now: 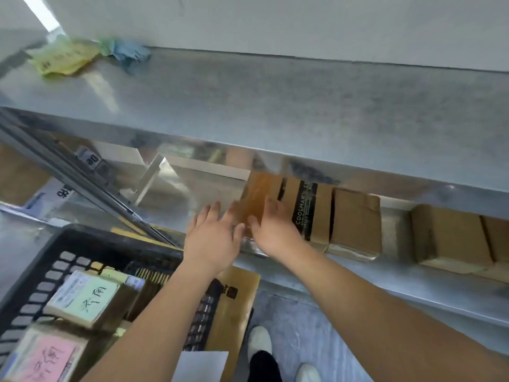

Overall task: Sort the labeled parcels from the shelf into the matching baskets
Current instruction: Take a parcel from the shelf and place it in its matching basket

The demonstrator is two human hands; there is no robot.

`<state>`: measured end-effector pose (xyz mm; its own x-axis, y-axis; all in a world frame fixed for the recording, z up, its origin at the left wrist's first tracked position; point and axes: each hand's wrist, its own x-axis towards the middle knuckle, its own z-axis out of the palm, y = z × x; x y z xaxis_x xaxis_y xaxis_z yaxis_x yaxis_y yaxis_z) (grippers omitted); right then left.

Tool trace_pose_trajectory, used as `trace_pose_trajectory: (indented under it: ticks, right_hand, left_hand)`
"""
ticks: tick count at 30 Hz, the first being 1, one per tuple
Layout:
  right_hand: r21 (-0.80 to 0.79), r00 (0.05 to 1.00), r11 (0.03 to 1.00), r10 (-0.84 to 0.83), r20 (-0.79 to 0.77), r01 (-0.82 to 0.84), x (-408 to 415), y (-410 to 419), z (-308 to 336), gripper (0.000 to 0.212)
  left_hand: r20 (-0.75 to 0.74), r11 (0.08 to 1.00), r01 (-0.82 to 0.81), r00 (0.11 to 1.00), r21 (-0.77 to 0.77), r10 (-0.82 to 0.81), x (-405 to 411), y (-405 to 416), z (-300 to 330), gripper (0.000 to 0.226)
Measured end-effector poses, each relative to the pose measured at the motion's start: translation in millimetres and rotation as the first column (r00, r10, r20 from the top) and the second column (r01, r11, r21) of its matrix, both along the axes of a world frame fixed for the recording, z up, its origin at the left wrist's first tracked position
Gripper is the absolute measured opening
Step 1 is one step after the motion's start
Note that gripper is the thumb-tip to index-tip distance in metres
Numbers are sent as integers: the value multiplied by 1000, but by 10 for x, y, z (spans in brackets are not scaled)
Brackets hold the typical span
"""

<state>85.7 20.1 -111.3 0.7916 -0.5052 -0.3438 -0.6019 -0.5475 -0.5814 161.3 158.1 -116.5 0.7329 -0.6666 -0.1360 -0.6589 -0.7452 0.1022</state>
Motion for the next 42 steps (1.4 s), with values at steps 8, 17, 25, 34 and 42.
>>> trace_pose_trajectory:
  ticks: [8, 17, 25, 34, 42]
  right_hand:
    - [-222, 990, 972, -102, -100, 77, 231, -41, -174, 71]
    - [15, 957, 972, -226, -184, 233, 434, -93, -271, 71]
    - [97, 962, 972, -226, 155, 213, -78, 79, -89, 67]
    - [397, 992, 918, -41, 121, -11, -1261, -17, 320, 134]
    - [421, 958, 886, 263, -117, -192, -2243, -180, 575, 120]
  left_hand:
    - [-172, 994, 107, 979, -3, -106, 540, -446, -229, 65]
    - [-447, 993, 118, 887, -30, -119, 573, -578, -367, 68]
    - [-402, 966, -94, 915, -241, -11, 86, -191, 136, 89]
    - [-388, 935, -245, 912, -259, 131, -1095, 151, 471, 97]
    - [-474, 842, -447, 837, -301, 274, -2297, 140, 473, 85]
